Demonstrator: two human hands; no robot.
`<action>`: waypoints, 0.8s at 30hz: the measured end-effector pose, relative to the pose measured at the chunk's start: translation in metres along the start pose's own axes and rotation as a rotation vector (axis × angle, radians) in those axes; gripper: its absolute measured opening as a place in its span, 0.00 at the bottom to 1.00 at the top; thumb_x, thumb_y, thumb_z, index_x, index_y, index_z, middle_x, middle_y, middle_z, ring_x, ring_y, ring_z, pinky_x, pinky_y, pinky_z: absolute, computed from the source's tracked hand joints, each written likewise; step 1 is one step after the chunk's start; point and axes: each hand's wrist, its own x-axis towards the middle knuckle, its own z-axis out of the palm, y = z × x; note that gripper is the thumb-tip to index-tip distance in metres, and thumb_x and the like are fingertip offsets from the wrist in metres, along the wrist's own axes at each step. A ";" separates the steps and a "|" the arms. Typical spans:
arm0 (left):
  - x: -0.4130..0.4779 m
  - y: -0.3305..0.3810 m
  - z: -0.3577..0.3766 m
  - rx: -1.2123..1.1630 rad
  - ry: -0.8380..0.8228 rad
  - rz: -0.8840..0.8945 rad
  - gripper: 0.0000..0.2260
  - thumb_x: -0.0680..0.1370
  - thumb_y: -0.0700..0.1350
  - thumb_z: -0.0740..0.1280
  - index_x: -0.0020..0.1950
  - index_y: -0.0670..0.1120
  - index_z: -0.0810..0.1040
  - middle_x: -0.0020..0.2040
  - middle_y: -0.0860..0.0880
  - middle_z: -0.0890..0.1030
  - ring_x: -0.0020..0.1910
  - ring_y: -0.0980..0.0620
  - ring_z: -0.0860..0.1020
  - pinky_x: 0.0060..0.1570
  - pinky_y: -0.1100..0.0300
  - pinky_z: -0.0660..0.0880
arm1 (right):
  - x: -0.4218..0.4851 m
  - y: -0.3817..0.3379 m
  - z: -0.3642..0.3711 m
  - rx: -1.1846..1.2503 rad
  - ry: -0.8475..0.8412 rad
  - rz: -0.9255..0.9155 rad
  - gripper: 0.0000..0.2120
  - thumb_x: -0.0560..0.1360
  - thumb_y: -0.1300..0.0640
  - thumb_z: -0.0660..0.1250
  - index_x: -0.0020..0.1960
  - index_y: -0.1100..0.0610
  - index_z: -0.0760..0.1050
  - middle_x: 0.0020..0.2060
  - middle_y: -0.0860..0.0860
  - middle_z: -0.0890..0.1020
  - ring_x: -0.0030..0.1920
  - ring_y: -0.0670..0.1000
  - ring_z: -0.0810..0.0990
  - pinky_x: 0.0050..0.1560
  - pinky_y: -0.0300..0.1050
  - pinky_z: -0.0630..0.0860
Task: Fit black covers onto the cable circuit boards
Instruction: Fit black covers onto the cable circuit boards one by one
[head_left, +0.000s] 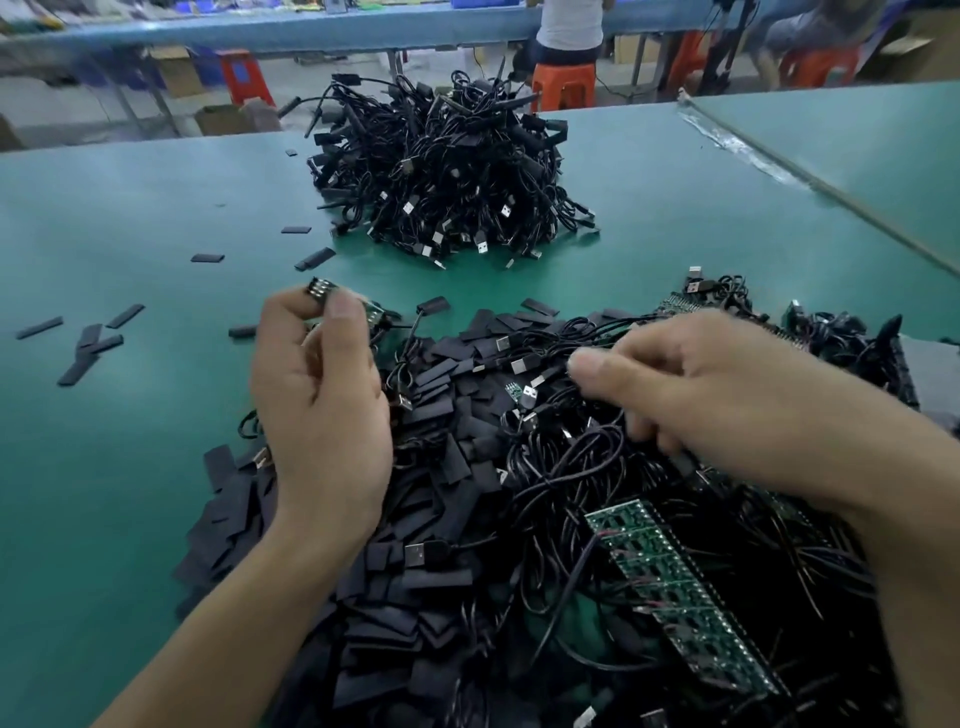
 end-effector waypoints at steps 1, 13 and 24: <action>0.001 -0.001 0.000 0.029 0.007 -0.001 0.13 0.81 0.51 0.61 0.37 0.64 0.72 0.27 0.58 0.64 0.24 0.56 0.58 0.24 0.63 0.57 | -0.003 -0.004 0.000 0.005 -0.095 -0.029 0.32 0.63 0.22 0.53 0.42 0.48 0.79 0.32 0.42 0.83 0.29 0.43 0.80 0.32 0.40 0.75; 0.000 -0.008 -0.003 0.074 0.014 -0.049 0.08 0.76 0.58 0.63 0.36 0.64 0.74 0.27 0.58 0.65 0.26 0.55 0.59 0.27 0.59 0.57 | -0.005 -0.006 0.001 -0.032 -0.014 0.018 0.23 0.66 0.30 0.57 0.41 0.46 0.80 0.28 0.40 0.81 0.24 0.37 0.75 0.28 0.36 0.66; -0.005 -0.006 0.001 0.076 -0.030 -0.045 0.08 0.76 0.56 0.63 0.37 0.62 0.75 0.27 0.58 0.65 0.26 0.56 0.59 0.27 0.61 0.58 | -0.016 -0.009 -0.014 0.072 -0.278 -0.095 0.30 0.65 0.21 0.55 0.52 0.40 0.77 0.31 0.43 0.84 0.24 0.40 0.77 0.25 0.29 0.69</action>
